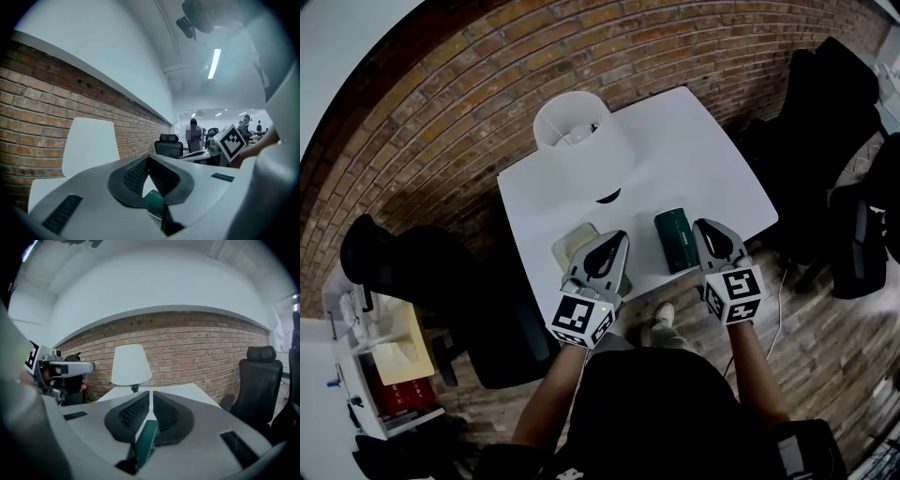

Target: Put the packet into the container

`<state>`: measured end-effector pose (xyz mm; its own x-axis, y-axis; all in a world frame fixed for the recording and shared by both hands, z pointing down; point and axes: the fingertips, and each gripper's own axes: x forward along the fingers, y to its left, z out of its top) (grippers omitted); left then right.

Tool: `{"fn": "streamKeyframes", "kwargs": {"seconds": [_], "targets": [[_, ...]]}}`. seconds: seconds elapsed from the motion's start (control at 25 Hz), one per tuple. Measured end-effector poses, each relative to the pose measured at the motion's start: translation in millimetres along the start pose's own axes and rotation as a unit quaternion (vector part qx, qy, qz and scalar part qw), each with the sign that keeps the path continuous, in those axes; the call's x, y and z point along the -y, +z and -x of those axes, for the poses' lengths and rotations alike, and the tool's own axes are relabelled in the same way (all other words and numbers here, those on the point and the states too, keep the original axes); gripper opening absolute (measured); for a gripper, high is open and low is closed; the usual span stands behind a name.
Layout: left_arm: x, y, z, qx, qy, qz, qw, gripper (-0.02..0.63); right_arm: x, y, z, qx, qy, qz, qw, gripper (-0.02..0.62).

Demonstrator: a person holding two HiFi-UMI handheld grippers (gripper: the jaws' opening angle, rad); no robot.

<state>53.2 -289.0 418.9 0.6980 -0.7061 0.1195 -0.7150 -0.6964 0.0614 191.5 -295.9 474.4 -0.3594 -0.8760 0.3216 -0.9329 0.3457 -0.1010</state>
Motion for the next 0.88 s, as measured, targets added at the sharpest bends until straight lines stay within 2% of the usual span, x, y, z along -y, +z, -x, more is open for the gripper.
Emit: {"fn": "streamKeyframes", "kwargs": {"seconds": [0.12, 0.24, 0.32, 0.6, 0.72, 0.88], "targets": [[-7.9, -3.0, -3.4, -0.003, -0.001, 0.008, 1.0, 0.005, 2.0, -11.3, -3.7, -0.019, -0.014, -0.003, 1.0, 0.012], [-10.3, -1.9, -10.7, -0.003, -0.014, 0.006, 0.9999, 0.005, 6.2, -22.9, -7.9, -0.036, -0.028, -0.016, 0.999, 0.068], [-8.3, -0.5, -13.7, -0.002, -0.037, 0.005, 0.9993, 0.005, 6.9, -31.6, -8.2, -0.047, -0.043, -0.022, 0.998, 0.098], [-8.1, 10.6, -11.0, 0.027, -0.117, 0.009, 0.9928, 0.005, -1.5, -80.7, -16.0, -0.1, -0.088, -0.045, 0.99, 0.264], [-10.0, 8.6, -7.4, 0.025, -0.128, 0.014, 0.9913, 0.005, -4.5, -109.7, -18.5, -0.13, -0.103, -0.054, 0.985, 0.356], [-13.3, 7.8, -0.1, 0.022, -0.134, 0.007, 0.9907, 0.005, -9.7, -141.5, -23.6, -0.168, -0.112, -0.064, 0.977, 0.437]]}}
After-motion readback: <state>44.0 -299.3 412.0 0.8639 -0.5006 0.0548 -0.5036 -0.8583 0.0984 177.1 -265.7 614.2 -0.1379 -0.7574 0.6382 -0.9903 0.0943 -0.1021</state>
